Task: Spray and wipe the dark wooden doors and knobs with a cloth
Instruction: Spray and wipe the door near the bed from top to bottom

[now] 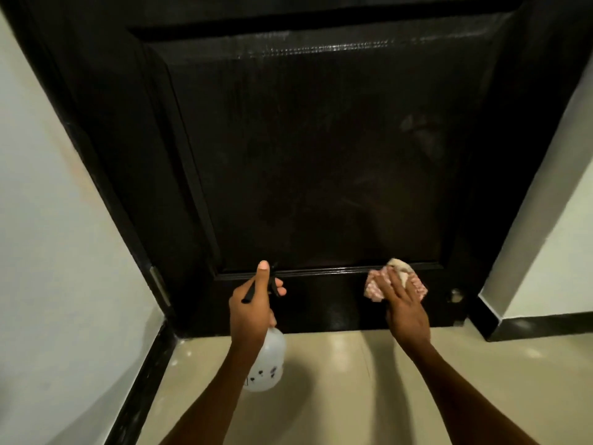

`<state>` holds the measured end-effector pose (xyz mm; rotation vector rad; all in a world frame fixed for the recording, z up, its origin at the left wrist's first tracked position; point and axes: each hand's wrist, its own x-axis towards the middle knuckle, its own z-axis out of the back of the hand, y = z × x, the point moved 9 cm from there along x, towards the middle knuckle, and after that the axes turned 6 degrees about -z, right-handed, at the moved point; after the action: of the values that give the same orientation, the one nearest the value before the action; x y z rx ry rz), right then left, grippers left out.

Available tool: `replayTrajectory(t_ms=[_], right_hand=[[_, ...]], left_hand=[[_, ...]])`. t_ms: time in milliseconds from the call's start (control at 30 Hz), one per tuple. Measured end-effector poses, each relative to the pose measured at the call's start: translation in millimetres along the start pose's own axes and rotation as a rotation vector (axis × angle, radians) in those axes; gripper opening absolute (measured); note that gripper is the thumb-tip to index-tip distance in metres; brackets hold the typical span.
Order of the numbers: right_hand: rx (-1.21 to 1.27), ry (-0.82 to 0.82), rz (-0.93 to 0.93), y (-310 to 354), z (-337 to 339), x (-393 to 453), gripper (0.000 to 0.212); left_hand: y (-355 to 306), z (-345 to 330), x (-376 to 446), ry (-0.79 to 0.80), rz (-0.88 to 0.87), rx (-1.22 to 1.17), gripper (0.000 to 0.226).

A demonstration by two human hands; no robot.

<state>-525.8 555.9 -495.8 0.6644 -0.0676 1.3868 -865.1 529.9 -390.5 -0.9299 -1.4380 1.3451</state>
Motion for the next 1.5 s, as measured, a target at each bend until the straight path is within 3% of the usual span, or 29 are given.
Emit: replayTrajectory(t_ms=[100, 233, 400, 667, 767, 867, 1000, 1167, 1300, 1500], right_hand=[[0.492, -0.178, -0.368, -29.6, 22.0, -7.8, 0.062], [1.038, -0.258, -0.787, -11.1, 24.7, -16.0, 0.052], [1.164, -0.222, -0.782, 56.4, 128.9, 11.2, 0.047], [1.109, -0.224, -0.794, 137.5, 379.1, 57.0, 0.049], [1.097, -0.186, -0.886, 169.4, 464.9, 62.7, 0.050], [1.041, -0.213, -0.864, 200.6, 563.1, 77.7, 0.048], [0.966, -0.214, -0.860, 230.1, 664.6, 104.1, 0.046], [0.887, -0.300, -0.790, 250.6, 757.5, 157.2, 0.042], [0.807, -0.340, -0.697, 233.9, 803.9, 210.6, 0.044], [0.450, -0.275, -0.372, 202.9, 827.3, 308.9, 0.059]], left_hand=[[-21.2, -24.3, -2.4, 0.041, 0.001, -0.025, 0.059], [-63.3, -47.5, 2.5, 0.063, 0.035, -0.109, 0.061], [-154.4, -54.5, -0.7, 0.063, 0.015, -0.116, 0.058], [-366.2, -55.1, -22.5, 0.102, 0.079, -0.097, 0.051], [-458.7, -47.7, -36.6, 0.132, 0.164, -0.080, 0.050], [-543.9, -42.8, -55.8, 0.109, 0.229, -0.061, 0.044], [-639.7, -40.5, -70.1, 0.115, 0.206, -0.056, 0.058], [-715.6, -57.0, -60.0, 0.151, 0.174, -0.082, 0.040], [-751.6, -96.6, -51.3, 0.208, 0.117, -0.122, 0.046], [-772.8, -163.9, -31.9, 0.154, 0.156, -0.150, 0.022]])
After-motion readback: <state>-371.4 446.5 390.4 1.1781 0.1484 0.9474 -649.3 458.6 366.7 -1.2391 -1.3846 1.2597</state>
